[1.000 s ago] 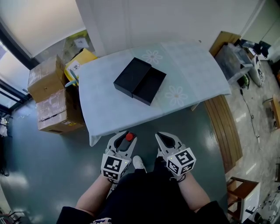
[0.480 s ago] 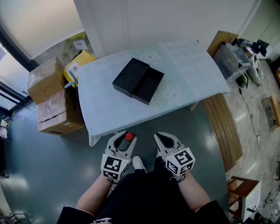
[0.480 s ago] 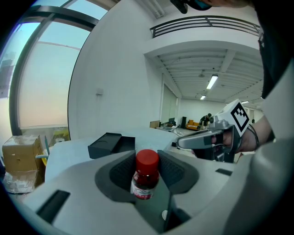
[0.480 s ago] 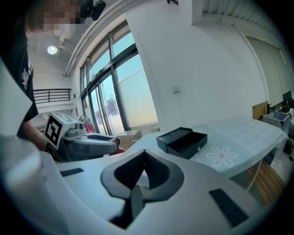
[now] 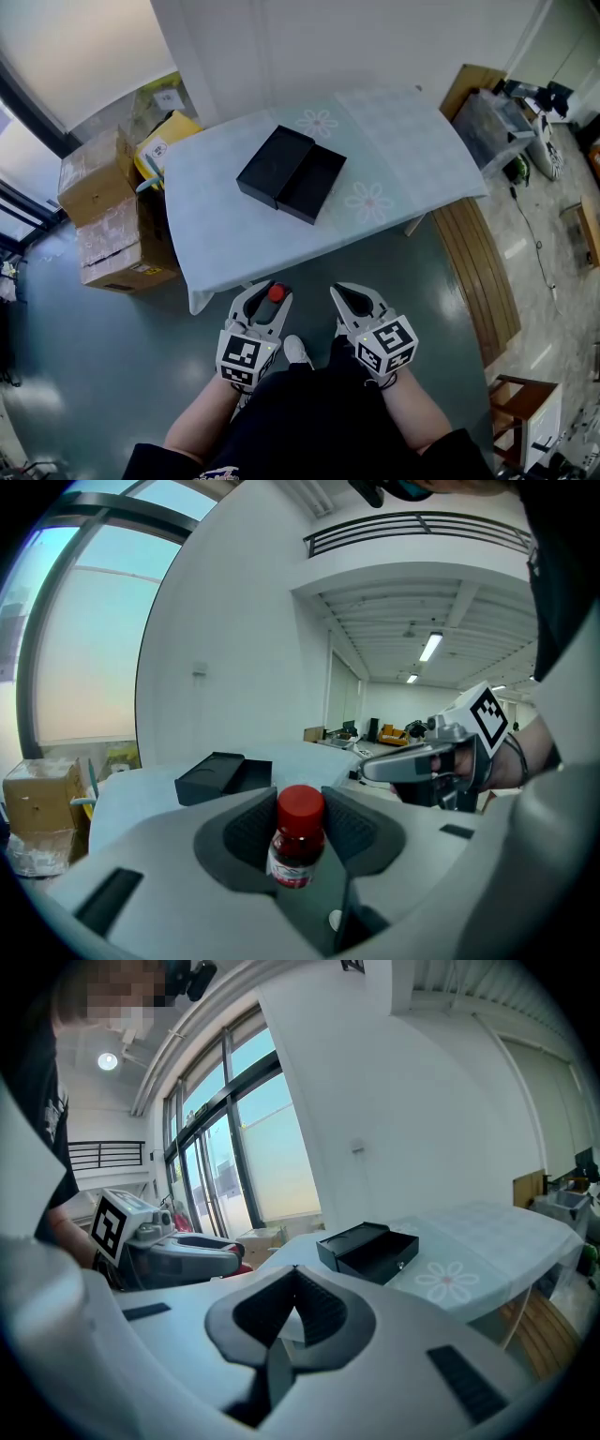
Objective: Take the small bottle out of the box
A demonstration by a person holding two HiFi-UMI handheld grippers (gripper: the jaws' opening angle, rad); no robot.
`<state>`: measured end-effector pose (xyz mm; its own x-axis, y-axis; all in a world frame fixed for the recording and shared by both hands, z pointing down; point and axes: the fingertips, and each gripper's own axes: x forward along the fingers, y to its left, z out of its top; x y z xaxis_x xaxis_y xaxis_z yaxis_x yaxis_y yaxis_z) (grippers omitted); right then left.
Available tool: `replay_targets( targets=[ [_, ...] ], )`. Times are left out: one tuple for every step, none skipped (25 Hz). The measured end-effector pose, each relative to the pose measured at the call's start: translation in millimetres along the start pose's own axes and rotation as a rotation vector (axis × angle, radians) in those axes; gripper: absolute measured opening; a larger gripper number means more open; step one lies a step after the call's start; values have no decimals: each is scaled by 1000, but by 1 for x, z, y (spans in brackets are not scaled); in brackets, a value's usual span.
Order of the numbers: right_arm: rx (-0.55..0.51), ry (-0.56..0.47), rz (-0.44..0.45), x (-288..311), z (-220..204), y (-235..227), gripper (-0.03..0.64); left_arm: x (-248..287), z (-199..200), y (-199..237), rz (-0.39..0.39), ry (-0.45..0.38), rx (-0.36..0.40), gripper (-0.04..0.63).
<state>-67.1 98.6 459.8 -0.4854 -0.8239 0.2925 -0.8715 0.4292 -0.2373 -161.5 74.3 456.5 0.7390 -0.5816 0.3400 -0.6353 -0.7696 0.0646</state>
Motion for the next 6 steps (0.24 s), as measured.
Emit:
replay_targets(
  targets=[
    [-1, 0, 0, -1, 0, -1, 23, 1, 1, -1, -1, -1, 1, 166],
    [-1, -1, 0, -2, 0, -2, 23, 2, 1, -2, -2, -1, 2, 164],
    [-1, -1, -1, -2, 0, -3, 22, 3, 1, -3, -3, 0, 4, 166],
    [-1, -2, -1, -3, 1, -4, 23, 4, 1, -5, -5, 1, 6, 166],
    [0, -2, -2, -4, 1, -6, 23, 5, 2, -6, -7, 2, 8, 166],
    [0, -3, -3, -5, 1, -7, 23, 6, 2, -8, -9, 3, 10, 166]
  ],
)
